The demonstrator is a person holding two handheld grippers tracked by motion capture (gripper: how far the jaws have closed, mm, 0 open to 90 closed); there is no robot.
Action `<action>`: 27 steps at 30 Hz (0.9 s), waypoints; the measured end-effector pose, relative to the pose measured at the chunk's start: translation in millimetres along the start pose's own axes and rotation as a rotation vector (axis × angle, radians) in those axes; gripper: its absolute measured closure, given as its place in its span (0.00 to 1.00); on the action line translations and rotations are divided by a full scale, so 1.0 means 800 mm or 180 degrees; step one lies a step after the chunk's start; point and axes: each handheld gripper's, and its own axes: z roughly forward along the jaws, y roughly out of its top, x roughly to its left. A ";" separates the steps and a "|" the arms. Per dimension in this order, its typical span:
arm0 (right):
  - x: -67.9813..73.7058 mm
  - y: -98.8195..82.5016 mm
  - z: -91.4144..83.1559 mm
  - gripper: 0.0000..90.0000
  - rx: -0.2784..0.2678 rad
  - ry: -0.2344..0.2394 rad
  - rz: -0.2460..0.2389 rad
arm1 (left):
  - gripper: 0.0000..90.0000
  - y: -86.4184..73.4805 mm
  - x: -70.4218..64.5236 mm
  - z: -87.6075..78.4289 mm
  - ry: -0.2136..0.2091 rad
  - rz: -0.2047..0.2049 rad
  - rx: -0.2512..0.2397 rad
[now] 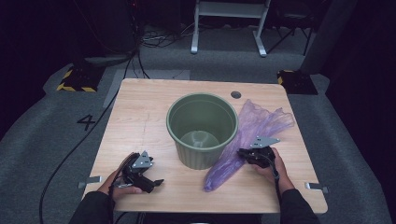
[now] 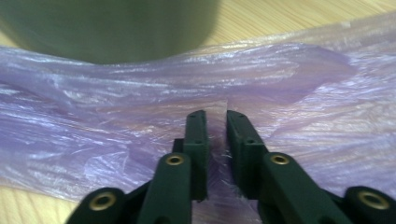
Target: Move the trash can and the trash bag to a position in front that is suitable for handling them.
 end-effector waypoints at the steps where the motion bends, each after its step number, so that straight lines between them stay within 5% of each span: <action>1: -0.002 -0.003 -0.004 0.93 0.0018 -0.0073 0.0014 | 0.05 0.000 0.000 0.000 0.0001 0.0001 0.0000; 12: -0.017 -0.030 -0.046 0.97 -0.0052 -0.0452 0.0413 | 0.05 0.000 0.000 0.000 0.0001 0.0000 -0.0001; 15: -0.018 -0.035 -0.054 0.81 -0.0124 -0.0443 0.0415 | 0.05 0.000 0.000 0.000 0.0003 0.0000 0.0001; 18: -0.015 -0.035 -0.058 0.53 -0.0088 -0.0282 0.0321 | 0.05 0.000 0.000 0.000 0.0003 0.0000 0.0002; 21: -0.008 -0.033 -0.061 0.35 -0.0097 -0.0155 0.0214 | 0.05 0.000 0.000 0.000 0.0001 0.0000 0.0000; 27: 0.005 -0.028 -0.061 0.21 -0.0134 -0.0075 -0.0006 | 0.05 0.000 0.000 0.000 0.0002 -0.0001 0.0000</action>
